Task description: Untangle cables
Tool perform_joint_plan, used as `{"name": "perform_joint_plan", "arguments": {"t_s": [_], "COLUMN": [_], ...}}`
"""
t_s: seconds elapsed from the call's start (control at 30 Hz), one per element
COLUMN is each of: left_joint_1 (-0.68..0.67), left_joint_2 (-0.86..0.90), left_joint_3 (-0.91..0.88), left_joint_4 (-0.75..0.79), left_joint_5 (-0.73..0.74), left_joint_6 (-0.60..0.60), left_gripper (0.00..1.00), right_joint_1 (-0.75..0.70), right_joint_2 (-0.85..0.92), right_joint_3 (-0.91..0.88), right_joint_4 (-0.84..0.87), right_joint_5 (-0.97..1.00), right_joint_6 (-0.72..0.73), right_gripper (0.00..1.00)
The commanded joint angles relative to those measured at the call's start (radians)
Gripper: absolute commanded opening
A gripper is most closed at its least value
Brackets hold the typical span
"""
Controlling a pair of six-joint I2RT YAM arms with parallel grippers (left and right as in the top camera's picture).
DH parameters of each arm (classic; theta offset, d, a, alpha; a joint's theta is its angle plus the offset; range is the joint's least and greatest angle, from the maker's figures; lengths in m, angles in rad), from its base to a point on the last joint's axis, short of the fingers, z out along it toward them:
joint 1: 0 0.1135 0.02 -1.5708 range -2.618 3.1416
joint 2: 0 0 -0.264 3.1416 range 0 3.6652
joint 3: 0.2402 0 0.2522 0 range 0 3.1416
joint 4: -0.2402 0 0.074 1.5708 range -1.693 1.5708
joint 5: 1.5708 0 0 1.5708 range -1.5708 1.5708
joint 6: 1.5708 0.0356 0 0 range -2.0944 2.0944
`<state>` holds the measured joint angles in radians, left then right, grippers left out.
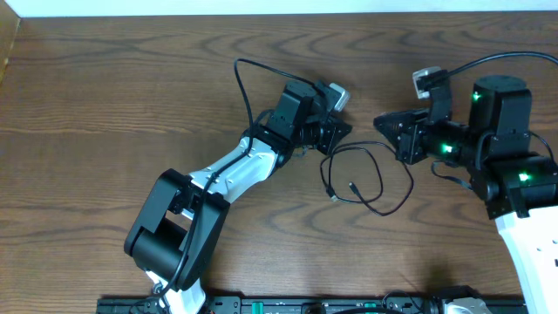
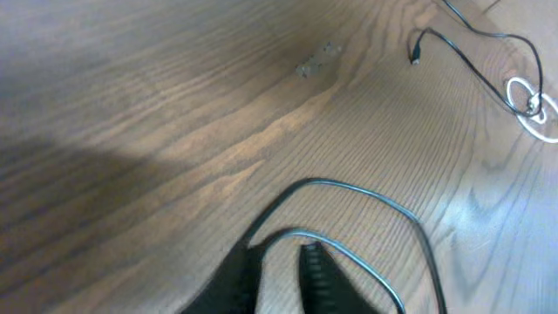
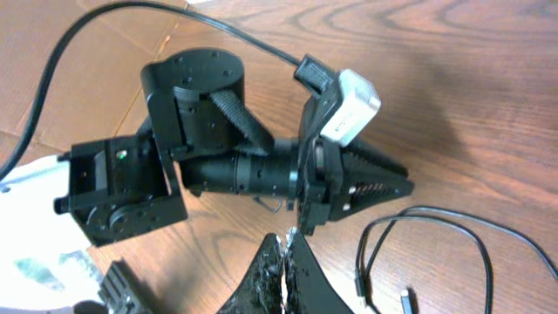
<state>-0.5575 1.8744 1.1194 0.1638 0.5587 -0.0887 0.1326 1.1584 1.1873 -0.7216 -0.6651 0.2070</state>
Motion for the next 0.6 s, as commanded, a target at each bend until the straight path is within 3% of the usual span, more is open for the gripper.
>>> {"name": "perform_joint_plan", "arguments": {"t_s": [0.0,0.07,0.13,0.27,0.33,0.4,0.57], "left_joint_1": [0.001,0.001,0.001,0.001,0.001,0.001,0.000], "left_joint_2": [0.009,0.009,0.009,0.009,0.009,0.009,0.009], "left_joint_3": [-0.003,-0.003,-0.003,-0.003,-0.003,-0.003,-0.003], "left_joint_4": [-0.016,-0.021,-0.031,-0.087,-0.122,-0.158,-0.231], "left_joint_5": [-0.002,-0.002,-0.006,-0.053,-0.083,-0.108,-0.134], "left_joint_6": [0.014,0.014,0.014,0.013,0.013,0.014,0.012], "left_gripper": [0.14,0.17,0.39,0.64,0.66,0.66,0.66], "right_joint_1": [-0.015,-0.015,-0.015,-0.015,-0.014,-0.014,-0.013], "right_joint_2": [-0.009,-0.009,-0.009,-0.006,0.001,0.014,0.071], "right_joint_3": [0.004,0.004,0.004,0.004,0.003,0.003,0.000], "right_joint_4": [-0.002,-0.006,-0.018,-0.091,-0.134,-0.167,-0.200], "right_joint_5": [-0.015,-0.013,0.029,0.238,0.340,0.404,0.431], "right_joint_6": [-0.013,-0.013,-0.004,0.053,0.062,0.062,0.071], "right_gripper": [0.01,0.01,0.01,0.03,0.07,0.20,0.29]}}
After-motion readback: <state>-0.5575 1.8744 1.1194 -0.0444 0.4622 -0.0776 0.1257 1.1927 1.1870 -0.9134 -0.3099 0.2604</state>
